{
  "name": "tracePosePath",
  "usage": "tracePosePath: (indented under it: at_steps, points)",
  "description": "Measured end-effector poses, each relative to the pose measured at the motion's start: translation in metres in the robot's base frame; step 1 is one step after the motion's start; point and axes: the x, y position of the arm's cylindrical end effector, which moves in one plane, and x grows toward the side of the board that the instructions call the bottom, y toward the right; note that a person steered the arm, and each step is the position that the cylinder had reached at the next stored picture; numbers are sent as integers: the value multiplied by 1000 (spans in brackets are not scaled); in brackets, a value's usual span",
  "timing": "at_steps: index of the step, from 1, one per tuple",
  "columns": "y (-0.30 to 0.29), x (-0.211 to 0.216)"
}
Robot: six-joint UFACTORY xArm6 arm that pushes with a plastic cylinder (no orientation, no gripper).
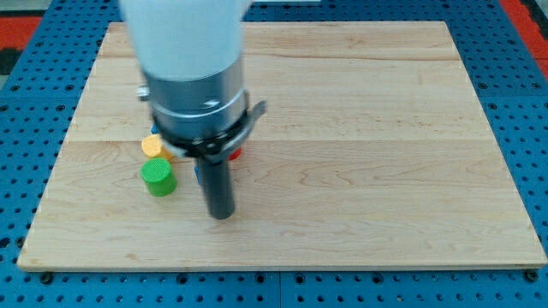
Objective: Move the yellow heart towards bottom center of the board
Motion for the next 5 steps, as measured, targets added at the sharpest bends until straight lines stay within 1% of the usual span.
tracePosePath:
  at_steps: [1,2,4,5]
  points:
    - [-53,-1]
    - [-84,-17]
    - [-60,-71]
    - [-40,-87]
